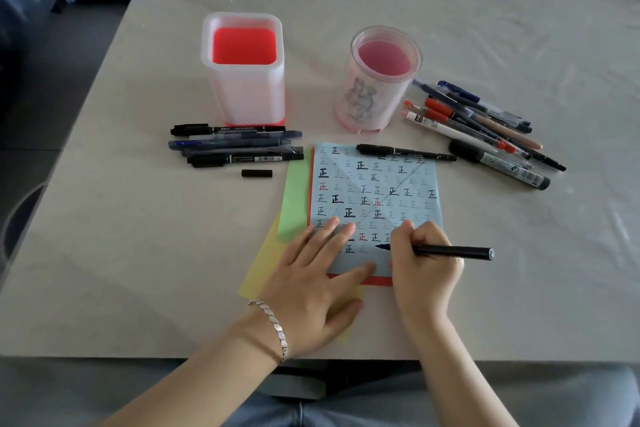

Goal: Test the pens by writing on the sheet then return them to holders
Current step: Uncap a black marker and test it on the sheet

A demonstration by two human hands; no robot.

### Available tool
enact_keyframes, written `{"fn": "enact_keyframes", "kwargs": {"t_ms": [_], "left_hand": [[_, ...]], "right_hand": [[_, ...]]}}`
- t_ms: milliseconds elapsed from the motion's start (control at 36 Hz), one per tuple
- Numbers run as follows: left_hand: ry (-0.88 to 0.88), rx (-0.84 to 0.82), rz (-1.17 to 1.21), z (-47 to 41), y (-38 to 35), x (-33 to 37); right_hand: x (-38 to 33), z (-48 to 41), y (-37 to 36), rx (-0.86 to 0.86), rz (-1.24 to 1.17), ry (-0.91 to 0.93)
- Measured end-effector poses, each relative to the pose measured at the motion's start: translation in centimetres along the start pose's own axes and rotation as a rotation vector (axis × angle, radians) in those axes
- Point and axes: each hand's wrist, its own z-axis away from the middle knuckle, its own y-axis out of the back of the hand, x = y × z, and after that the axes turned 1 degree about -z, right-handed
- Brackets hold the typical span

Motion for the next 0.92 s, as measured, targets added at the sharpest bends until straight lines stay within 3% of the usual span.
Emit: {"fn": "enact_keyframes", "kwargs": {"t_ms": [583, 917], "left_hand": [[0.005, 0.008, -0.001, -0.02, -0.09, 0.01], [0.009, 0.007, 0.003, -0.04, -0.15, -0.05]], "right_hand": [[-0.09, -0.05, -0.11, -0.008, 0.012, 0.031], [-0.25, -0.09, -0.04, 0.023, -0.022, -0.044]]}}
